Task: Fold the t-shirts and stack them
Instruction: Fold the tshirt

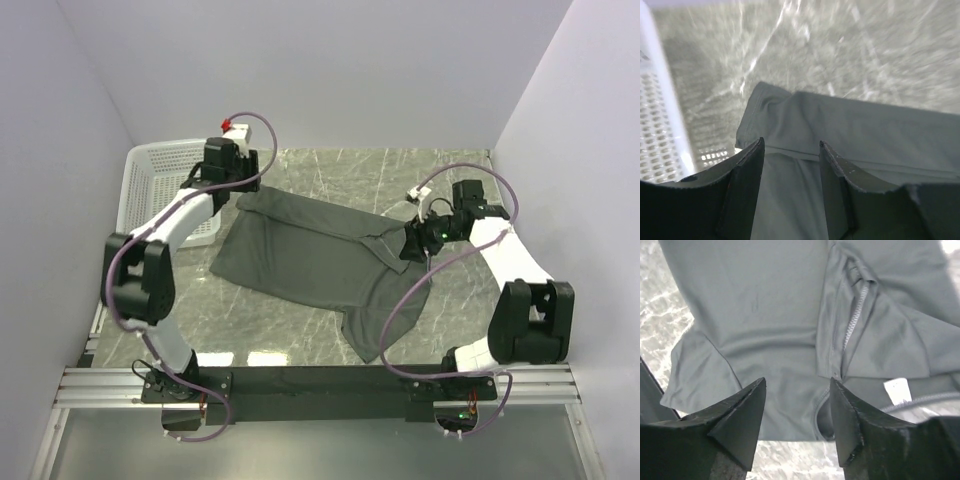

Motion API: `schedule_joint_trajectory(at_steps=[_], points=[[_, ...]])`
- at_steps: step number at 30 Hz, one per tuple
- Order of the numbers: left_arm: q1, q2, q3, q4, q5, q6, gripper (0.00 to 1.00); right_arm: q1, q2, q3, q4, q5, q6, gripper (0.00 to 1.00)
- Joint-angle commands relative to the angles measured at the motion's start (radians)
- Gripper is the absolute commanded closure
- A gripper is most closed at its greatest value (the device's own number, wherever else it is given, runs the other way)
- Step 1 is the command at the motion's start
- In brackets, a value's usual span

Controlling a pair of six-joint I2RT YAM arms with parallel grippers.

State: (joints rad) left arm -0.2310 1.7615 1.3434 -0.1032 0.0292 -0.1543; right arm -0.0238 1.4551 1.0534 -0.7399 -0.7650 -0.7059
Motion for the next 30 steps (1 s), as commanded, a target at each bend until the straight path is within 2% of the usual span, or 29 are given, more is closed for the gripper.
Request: schedule_joint_trajectory(at_steps=[1,4,6,11,16,19,23,30], points=[[0.002,-0.195,-0.021,0.054,0.041,-0.021,0.47,0.005,-0.098,0.028,0.045,0.088,0.064,0.39],[0.002,-0.289,-0.073,0.080,0.067,-0.022,0.45,0.012,-0.010,0.094,0.086,0.128,0.233,0.39],[0.002,-0.391,-0.139,0.094,0.072,-0.018,0.39,0.019,0.072,0.120,0.096,0.121,0.308,0.41],[0.002,-0.667,-0.372,0.123,-0.015,-0.008,0.17,0.119,0.221,0.186,0.094,0.196,0.339,0.41],[0.002,-0.920,-0.532,0.053,-0.025,0.022,0.08,0.143,0.347,0.319,0.074,0.222,0.359,0.40],[-0.001,-1.028,-0.624,0.037,-0.078,0.027,0.04,0.153,0.424,0.381,0.054,0.257,0.349,0.40],[-0.001,-1.088,-0.658,0.051,-0.117,0.003,0.02,0.165,0.497,0.430,0.037,0.280,0.345,0.40],[-0.001,-1.054,-0.645,0.039,-0.091,0.001,0.04,0.197,0.565,0.488,-0.001,0.267,0.332,0.41]])
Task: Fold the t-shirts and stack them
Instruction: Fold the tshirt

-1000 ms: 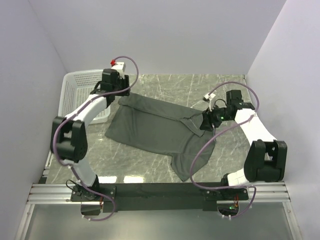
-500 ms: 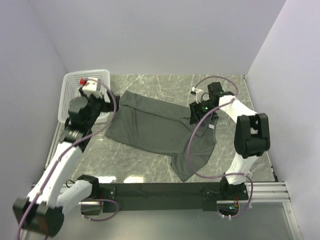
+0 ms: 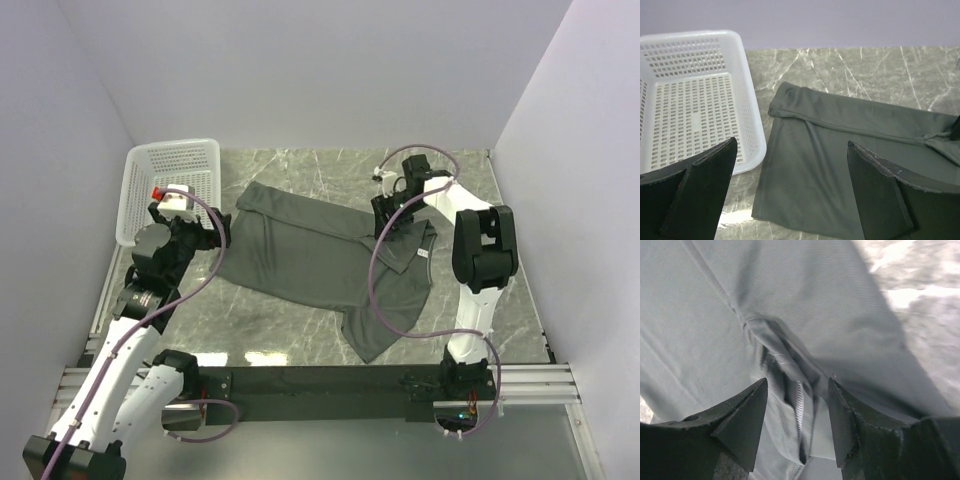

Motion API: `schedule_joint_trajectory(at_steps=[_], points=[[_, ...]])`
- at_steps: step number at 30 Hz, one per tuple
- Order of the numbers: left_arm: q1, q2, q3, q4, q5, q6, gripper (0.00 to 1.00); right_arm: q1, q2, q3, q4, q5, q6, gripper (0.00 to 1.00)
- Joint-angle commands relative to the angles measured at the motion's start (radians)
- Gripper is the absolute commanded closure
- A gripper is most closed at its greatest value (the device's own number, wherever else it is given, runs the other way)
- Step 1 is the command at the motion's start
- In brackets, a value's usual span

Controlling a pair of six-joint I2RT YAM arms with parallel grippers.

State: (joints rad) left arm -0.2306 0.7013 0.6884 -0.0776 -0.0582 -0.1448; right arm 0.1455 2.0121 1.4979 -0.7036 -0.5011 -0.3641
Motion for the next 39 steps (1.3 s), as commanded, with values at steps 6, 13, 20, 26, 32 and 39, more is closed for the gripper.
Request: schedule_joint_trajectory(at_steps=[6,13,20,26,32,39], points=[[-0.001,0.003,0.008,0.015,-0.003,-0.012,0.04,0.043,0.014,0.026,-0.046,-0.002,-0.018,0.57],[-0.001,0.004,0.008,0.015,0.001,-0.016,0.04,0.077,-0.111,-0.051,-0.043,-0.030,-0.056,0.97],[-0.001,0.003,0.007,0.016,0.004,-0.018,0.04,0.135,-0.196,-0.120,-0.096,-0.090,-0.128,0.98],[-0.001,0.004,0.007,0.018,0.008,-0.018,0.05,0.206,-0.182,-0.154,-0.183,-0.122,-0.223,0.81],[-0.001,0.004,0.007,0.016,0.006,-0.018,0.05,0.218,-0.206,-0.143,-0.163,-0.070,-0.196,0.52],[-0.001,-0.002,0.005,0.019,0.014,-0.019,0.04,-0.021,-0.297,-0.180,0.070,0.125,0.078,0.53]])
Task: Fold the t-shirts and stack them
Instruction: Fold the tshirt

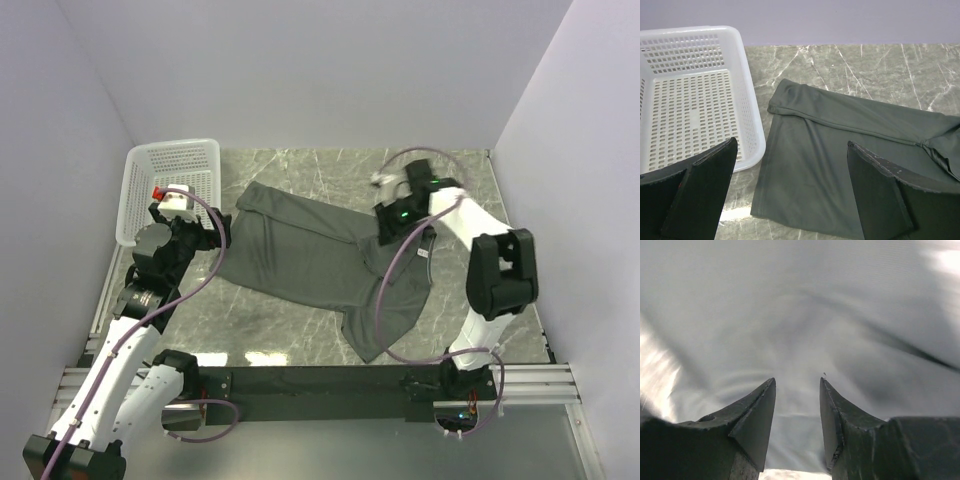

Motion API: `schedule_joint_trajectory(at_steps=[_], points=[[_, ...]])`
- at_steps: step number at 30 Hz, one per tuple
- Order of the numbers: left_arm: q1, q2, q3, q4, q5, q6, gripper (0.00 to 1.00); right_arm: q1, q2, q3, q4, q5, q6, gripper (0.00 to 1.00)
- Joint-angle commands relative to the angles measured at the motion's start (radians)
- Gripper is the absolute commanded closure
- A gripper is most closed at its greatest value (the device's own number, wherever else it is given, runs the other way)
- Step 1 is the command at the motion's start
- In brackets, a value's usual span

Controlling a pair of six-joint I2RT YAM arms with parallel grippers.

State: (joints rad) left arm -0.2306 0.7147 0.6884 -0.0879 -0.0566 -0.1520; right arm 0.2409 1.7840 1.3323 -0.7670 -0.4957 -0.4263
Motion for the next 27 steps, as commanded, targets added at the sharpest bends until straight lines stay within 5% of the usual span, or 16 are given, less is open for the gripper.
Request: schedule_joint_trajectory(at_steps=[1,12,27], points=[[-0.001,-0.014,0.007,0.031,0.014,-0.014,0.04,-0.150,-0.069,-0.022,0.168,0.135,0.183,0.53],[-0.001,-0.003,0.007,0.031,0.026,-0.015,0.04,-0.413,0.047,-0.018,0.230,0.164,0.327,0.60],[-0.001,0.017,0.008,0.030,0.035,-0.018,0.05,-0.417,0.204,0.128,0.187,0.114,0.290,0.62]])
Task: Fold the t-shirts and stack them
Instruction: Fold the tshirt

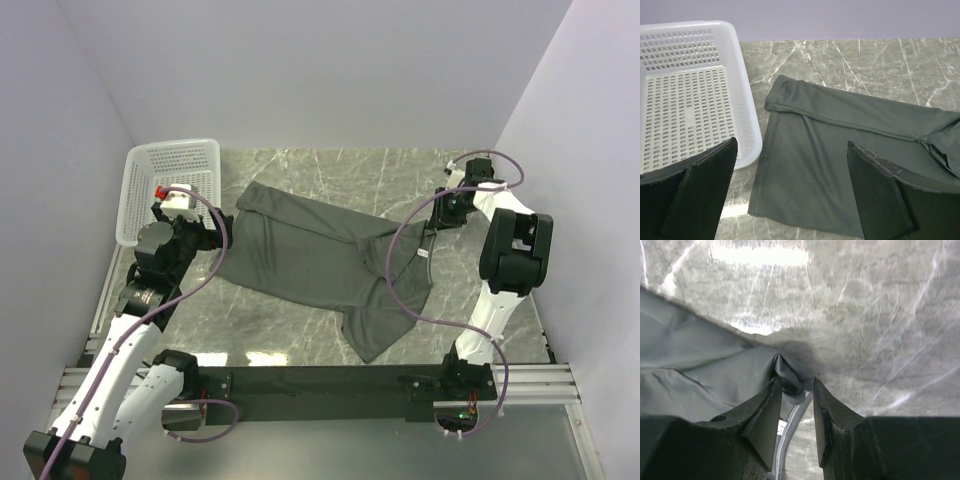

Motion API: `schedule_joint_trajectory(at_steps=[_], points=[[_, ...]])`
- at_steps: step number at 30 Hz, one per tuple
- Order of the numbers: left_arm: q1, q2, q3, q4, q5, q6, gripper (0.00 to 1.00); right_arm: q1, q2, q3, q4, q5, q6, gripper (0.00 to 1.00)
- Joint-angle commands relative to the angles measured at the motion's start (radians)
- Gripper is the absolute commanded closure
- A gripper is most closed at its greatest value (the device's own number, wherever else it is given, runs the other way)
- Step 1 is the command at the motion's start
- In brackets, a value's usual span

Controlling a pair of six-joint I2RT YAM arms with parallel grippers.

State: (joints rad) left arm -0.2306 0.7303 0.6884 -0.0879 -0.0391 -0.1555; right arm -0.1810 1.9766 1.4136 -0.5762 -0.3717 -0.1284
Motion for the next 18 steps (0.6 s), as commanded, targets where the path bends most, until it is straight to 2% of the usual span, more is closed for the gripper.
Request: schedule_joint_trajectory(at_steps=[1,7,11,18], points=[[-0.001,0.001,0.008,0.028,0.018,-0.015,0.05,0.005,0.017,0.054,-0.007,-0.004,-0.008,0.63],[-0.001,0.007,0.008,0.030,0.015,-0.015,0.05,0.005,0.045,0.082,-0.034,-0.004,-0.036,0.80],[-0.001,0.009,0.010,0.028,0.011,-0.013,0.05,0.000,0.025,0.088,-0.034,0.007,-0.098,1.00],[-0.001,0.021,0.010,0.027,0.018,-0.015,0.05,-0.003,-0.039,0.074,0.062,0.105,-0.256,1.00]])
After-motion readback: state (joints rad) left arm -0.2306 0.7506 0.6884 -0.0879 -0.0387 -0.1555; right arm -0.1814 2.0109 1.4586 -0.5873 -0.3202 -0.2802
